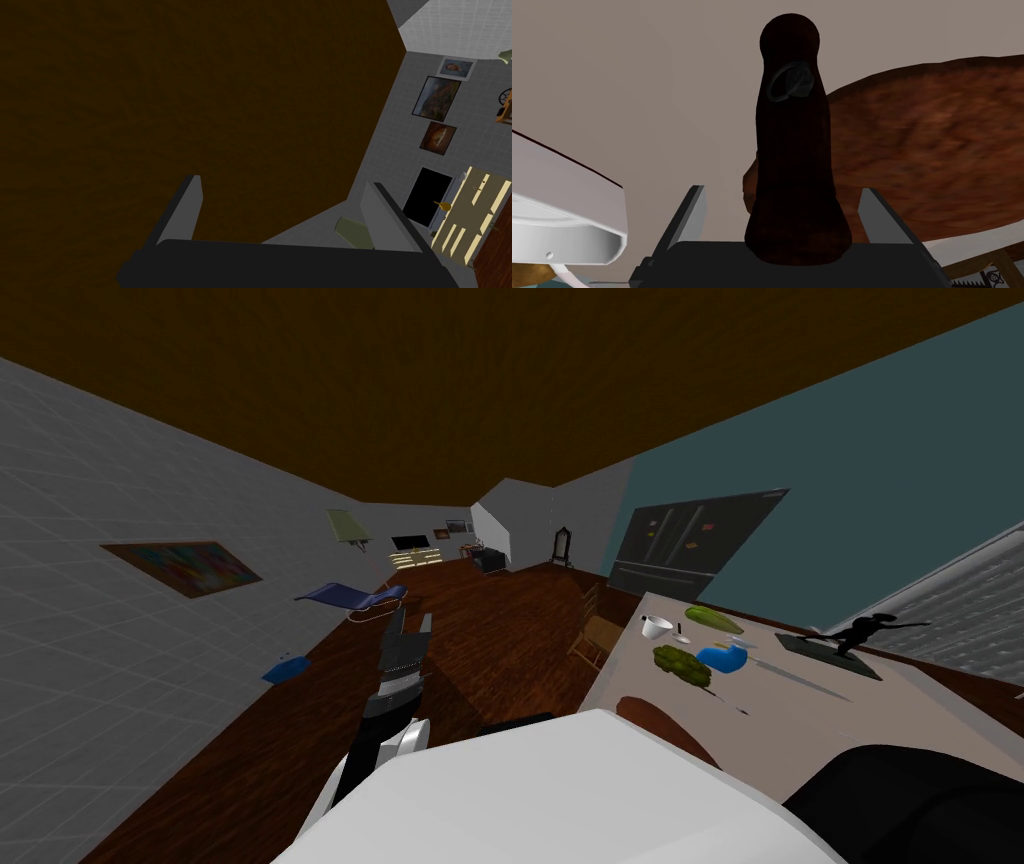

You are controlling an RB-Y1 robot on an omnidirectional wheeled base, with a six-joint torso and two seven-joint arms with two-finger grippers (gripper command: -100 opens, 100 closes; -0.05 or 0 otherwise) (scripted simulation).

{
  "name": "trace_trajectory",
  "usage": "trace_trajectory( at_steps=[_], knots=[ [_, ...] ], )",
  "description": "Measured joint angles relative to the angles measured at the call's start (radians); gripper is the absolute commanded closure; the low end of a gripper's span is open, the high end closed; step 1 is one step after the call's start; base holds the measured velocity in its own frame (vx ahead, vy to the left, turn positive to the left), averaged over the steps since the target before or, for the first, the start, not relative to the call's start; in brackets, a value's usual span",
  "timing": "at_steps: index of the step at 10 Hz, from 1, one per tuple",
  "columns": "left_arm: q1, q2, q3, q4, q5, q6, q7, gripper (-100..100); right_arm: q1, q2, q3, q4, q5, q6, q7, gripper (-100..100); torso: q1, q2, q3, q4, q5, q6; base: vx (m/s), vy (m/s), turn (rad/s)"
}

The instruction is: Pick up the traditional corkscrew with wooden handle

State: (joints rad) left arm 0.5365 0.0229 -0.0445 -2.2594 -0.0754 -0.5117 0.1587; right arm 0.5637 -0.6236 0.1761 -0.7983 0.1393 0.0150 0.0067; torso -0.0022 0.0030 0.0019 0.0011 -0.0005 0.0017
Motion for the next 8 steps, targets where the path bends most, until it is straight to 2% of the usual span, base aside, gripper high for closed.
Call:
trace_trajectory(
  at_steps=[1,5,6,7,8],
  knots=[
    [0.000,0.000,0.000,0.000,0.000,0.000,0.000,0,-0.001,0.001,0.000,0.002,0.000,-0.001,0.001,100,0.001,-0.001,0.000,0.000,0.000,0.000,0.000,0.000,0.000],
    [0.000,0.000,0.000,0.000,0.000,0.000,0.000,0,0.000,0.004,-0.005,0.003,-0.006,0.003,-0.010,100,0.000,0.000,0.000,-0.001,0.000,-0.005,0.001,0.000,-0.015],
    [0.000,0.000,0.000,0.000,0.000,0.000,0.000,0,0.000,0.004,-0.004,0.003,-0.006,0.003,-0.009,0,0.000,0.000,0.000,-0.001,0.000,-0.005,0.000,0.000,0.000],
    [0.000,0.000,0.000,0.000,0.000,0.000,0.000,0,0.000,0.004,-0.004,0.003,-0.006,0.003,-0.009,100,0.000,0.000,0.000,-0.001,-0.001,-0.004,0.044,0.047,-0.026],
    [0.000,0.000,0.000,0.000,0.000,0.000,0.000,0,0.018,-0.012,0.002,-0.020,-0.006,0.001,-0.010,100,0.003,-0.002,-0.001,-0.001,0.000,-0.004,0.058,0.068,-0.036]
  ],
)
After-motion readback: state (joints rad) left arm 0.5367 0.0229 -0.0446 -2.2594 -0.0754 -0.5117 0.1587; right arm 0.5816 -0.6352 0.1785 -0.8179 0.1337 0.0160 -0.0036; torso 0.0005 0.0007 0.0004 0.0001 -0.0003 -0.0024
